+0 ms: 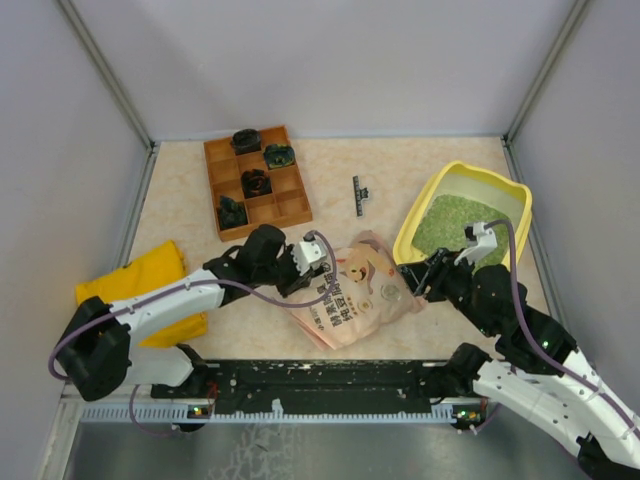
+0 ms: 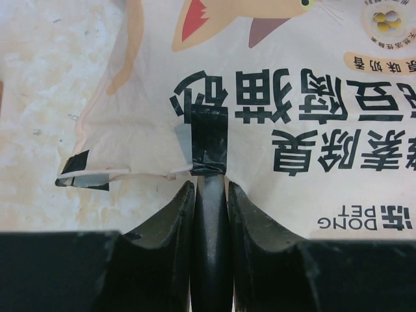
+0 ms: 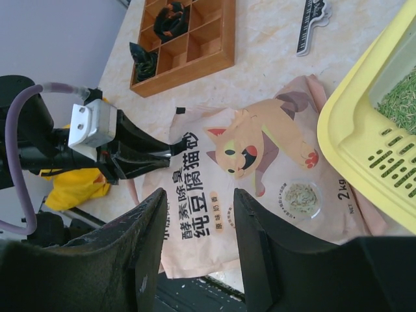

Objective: Fill the litter box with clean litter
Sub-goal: 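Scoop the cat litter from the cat litter bag.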

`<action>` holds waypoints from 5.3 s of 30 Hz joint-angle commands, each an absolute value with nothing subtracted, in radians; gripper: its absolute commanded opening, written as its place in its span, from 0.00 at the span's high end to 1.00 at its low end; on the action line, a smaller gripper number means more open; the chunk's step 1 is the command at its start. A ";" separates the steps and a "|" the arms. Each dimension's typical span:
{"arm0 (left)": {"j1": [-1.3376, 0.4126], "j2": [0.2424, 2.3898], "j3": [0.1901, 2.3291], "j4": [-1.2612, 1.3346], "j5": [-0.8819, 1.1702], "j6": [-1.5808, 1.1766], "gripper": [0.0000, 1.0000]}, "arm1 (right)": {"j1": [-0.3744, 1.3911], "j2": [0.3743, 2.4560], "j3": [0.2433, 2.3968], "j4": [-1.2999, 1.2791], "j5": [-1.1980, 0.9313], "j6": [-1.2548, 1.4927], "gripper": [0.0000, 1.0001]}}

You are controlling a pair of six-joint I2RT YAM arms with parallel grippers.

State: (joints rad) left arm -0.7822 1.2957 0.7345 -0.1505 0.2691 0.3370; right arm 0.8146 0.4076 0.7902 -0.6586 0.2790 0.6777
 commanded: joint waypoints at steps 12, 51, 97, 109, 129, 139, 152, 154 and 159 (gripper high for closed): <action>-0.722 1.096 0.651 -0.097 0.301 0.455 1.00 | 0.809 0.423 0.813 -0.625 0.279 0.662 0.55; -0.451 0.828 0.514 -0.286 0.448 0.532 1.00 | 0.808 0.491 0.825 -0.561 0.219 0.631 0.55; -0.425 0.695 0.589 -0.534 0.374 0.643 1.00 | 0.809 0.555 0.845 -0.517 0.130 0.570 0.53; -0.418 0.669 0.615 -0.577 0.398 0.654 1.00 | 0.809 0.535 0.847 -0.529 0.136 0.566 0.53; -0.417 0.619 0.648 -0.665 0.419 0.642 1.00 | 0.809 0.537 0.848 -0.525 0.125 0.571 0.53; -0.417 0.586 0.661 -0.694 0.403 0.634 1.00 | 0.809 0.544 0.847 -0.526 0.113 0.571 0.53; -0.417 0.547 0.695 -0.733 0.395 0.624 1.00 | 0.809 0.533 0.850 -0.534 0.113 0.575 0.53; -0.417 0.541 0.701 -0.740 0.390 0.623 1.00 | 0.809 0.531 0.850 -0.535 0.111 0.577 0.53; -0.417 0.527 0.709 -0.745 0.390 0.622 1.00 | 0.809 0.528 0.855 -0.538 0.108 0.581 0.53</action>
